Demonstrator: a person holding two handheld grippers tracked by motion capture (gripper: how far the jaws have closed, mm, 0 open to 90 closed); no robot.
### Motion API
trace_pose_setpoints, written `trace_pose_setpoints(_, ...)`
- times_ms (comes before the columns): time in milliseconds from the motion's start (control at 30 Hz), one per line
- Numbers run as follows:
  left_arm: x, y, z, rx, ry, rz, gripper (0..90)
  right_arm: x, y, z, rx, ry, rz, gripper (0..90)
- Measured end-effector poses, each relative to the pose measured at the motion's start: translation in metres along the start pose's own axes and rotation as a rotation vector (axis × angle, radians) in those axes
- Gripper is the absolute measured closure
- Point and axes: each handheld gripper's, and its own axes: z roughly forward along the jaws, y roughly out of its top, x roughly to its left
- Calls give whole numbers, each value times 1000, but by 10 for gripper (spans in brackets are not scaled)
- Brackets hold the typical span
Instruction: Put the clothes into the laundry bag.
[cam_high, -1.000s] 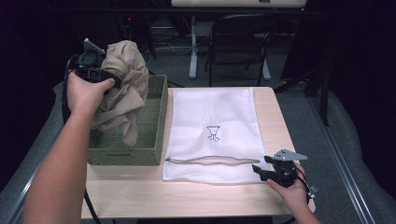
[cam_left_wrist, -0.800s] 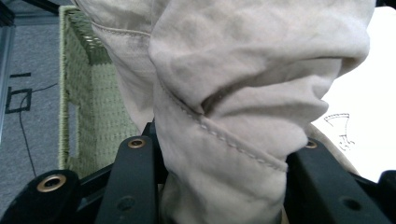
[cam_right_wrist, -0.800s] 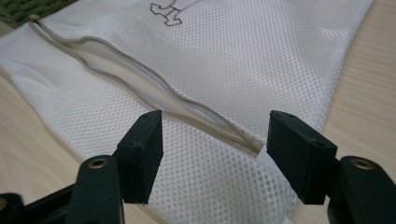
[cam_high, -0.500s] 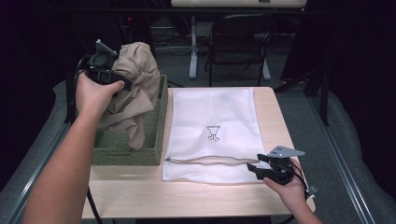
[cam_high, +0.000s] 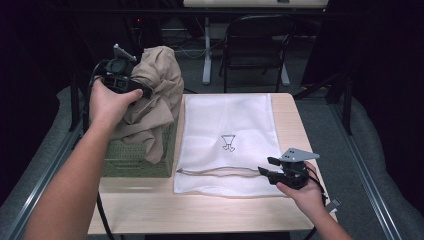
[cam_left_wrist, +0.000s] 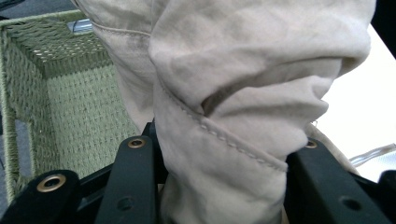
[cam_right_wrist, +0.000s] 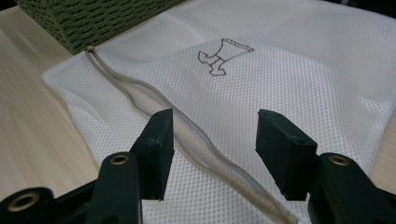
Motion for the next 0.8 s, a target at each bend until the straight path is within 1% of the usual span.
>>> trace_pose_setpoints(33, -1, 0, 0, 2, -1, 2, 604, 0, 6, 2, -4, -3, -13, 471)
trace_pose_setpoints(133, -4, 0, 1, 7, -8, 8, 604, -1, 11, 5, 0, 9, -23, 479)
trace_pose_setpoints(167, -5, 0, 1, 8, -9, 8, 603, -2, 13, 7, 9, 9, -24, 478)
trace_pose_setpoints(200, -6, 0, 2, 5, -11, 11, 604, -3, 16, 11, 35, 13, 2, 476)
trace_pose_setpoints(233, -8, 0, 2, 10, -13, 12, 604, -3, 16, 11, 35, 13, 2, 476)
trace_pose_setpoints(267, -9, 0, 2, 10, -16, 16, 604, -3, 18, 17, 56, 19, 17, 496)
trace_pose_setpoints(300, -9, 0, 2, 13, -20, 23, 604, -3, 18, 17, 56, 19, 17, 496)
trace_pose_setpoints(333, -11, -1, 2, 9, -23, 18, 604, -3, 20, 19, 71, 23, 14, 531)
trace_pose_setpoints(367, -12, -1, 3, 6, -23, 25, 603, -2, 21, 23, 86, 35, 18, 551)
trace_pose_setpoints(400, -13, -1, 3, 8, -26, 24, 604, -2, 23, 25, 109, 37, 13, 573)
trace_pose_setpoints(433, -14, -2, 3, 8, -26, 30, 604, -1, 25, 30, 120, 33, 5, 589)
trace_pose_setpoints(467, -15, -2, 4, 3, -29, 26, 603, 0, 26, 32, 128, 29, -3, 603)
trace_pose_setpoints(500, -17, -3, 5, 13, -29, 36, 604, 3, 30, 39, 136, 28, -24, 630)
trace_pose_setpoints(567, -18, -4, 6, 11, -30, 39, 603, 4, 31, 41, 141, 35, -29, 641)
trace_pose_setpoints(633, -22, -4, 6, 23, -30, 49, 604, 7, 35, 46, 140, 44, -34, 658)
trace_pose_setpoints(667, -23, -4, 6, 24, -29, 59, 603, 8, 37, 49, 141, 48, -38, 665)
trace_pose_setpoints(800, -31, -4, 6, 26, -28, 77, 603, 11, 43, 57, 145, 66, -37, 689)
